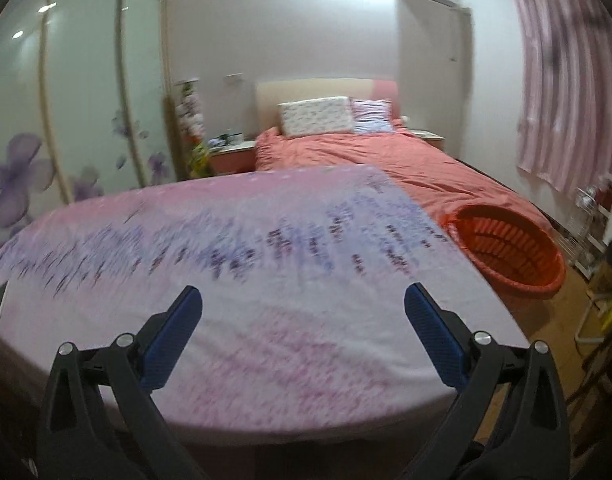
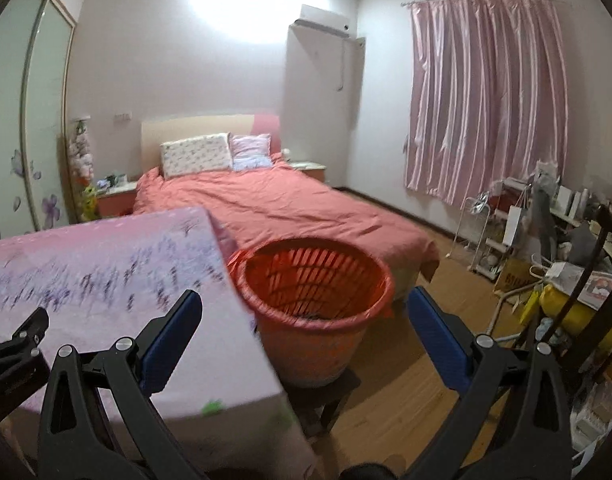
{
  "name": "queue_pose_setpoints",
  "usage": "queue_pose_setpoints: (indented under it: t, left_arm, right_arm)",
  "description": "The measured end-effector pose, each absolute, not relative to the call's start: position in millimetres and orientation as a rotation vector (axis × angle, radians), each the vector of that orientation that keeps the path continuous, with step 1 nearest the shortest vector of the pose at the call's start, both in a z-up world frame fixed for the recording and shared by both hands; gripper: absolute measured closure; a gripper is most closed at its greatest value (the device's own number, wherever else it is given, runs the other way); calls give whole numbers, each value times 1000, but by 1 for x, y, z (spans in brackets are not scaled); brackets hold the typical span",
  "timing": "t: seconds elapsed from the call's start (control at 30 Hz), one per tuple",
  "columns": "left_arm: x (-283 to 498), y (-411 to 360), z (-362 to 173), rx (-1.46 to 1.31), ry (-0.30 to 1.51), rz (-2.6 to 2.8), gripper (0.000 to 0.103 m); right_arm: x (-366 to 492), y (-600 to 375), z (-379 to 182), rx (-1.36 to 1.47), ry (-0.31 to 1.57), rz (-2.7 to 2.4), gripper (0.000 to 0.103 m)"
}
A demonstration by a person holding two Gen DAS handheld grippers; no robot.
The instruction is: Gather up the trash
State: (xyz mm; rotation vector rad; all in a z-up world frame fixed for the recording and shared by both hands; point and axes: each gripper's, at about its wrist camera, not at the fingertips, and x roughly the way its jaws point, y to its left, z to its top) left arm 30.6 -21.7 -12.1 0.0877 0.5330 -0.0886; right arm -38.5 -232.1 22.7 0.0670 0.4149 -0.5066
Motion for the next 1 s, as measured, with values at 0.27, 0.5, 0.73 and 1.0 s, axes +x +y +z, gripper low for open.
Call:
queue_pose_setpoints:
  t: [0.27, 0.5, 0.73, 1.0]
  left_arm:
    - [10, 0, -9, 50, 525, -30, 4]
    - [3, 3, -7, 44, 538, -23, 4]
    - [0, -2, -3, 68, 528, -3, 4]
    - [1, -4, 2, 69, 516, 16, 4]
  right_arm:
    - [-43, -230, 14, 186, 530, -542, 2]
    - [-45, -220, 11, 219, 571, -564, 2]
    - [-46, -208, 12, 174, 548, -593, 2]
    - [-46, -207, 14, 172, 545, -587, 2]
